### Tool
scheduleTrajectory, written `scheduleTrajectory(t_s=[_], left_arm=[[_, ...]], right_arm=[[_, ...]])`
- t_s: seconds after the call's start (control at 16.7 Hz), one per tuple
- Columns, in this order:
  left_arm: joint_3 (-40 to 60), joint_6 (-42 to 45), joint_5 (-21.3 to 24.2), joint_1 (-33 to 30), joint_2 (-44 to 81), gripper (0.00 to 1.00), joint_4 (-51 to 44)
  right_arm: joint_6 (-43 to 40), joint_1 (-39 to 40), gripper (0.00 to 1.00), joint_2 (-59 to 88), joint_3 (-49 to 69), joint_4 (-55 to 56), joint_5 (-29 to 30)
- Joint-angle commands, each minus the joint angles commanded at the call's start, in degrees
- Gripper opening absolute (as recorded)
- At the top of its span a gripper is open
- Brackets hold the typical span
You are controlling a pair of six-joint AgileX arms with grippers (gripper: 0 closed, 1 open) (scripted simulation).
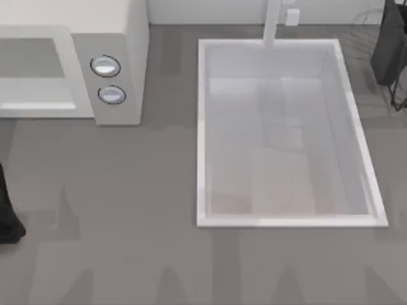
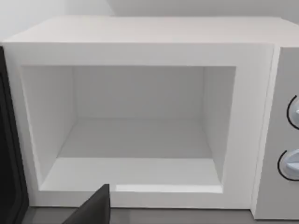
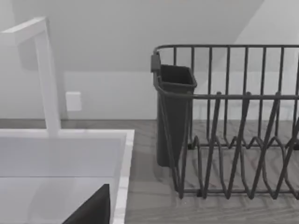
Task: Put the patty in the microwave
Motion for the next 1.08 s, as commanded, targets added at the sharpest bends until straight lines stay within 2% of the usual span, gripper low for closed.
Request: scheduleTrajectory(t_s=[0.24,0.42,0.84,1.08], left_arm=[[1.1,1.3,-0.4,0.6,1.7,1.00,-1.3],[5.5,6.8,-0.9,1.9,8.3,1.00,-6.7],[23.2,32.0,0.3,3.7,38.0,1.00,-22.1],[31.8,43.6,1.4,3.8,50.8,1.00,-29.1]], right_arm=[[0.0,0.0,1.00,0.0,0.0,0.0,0.0],[0.0,0.0,1.00,0.0,0.0,0.0,0.0],[0.0,0.0,1.00,0.0,0.0,0.0,0.0],[0.0,0.0,1.00,0.0,0.0,0.0,0.0]])
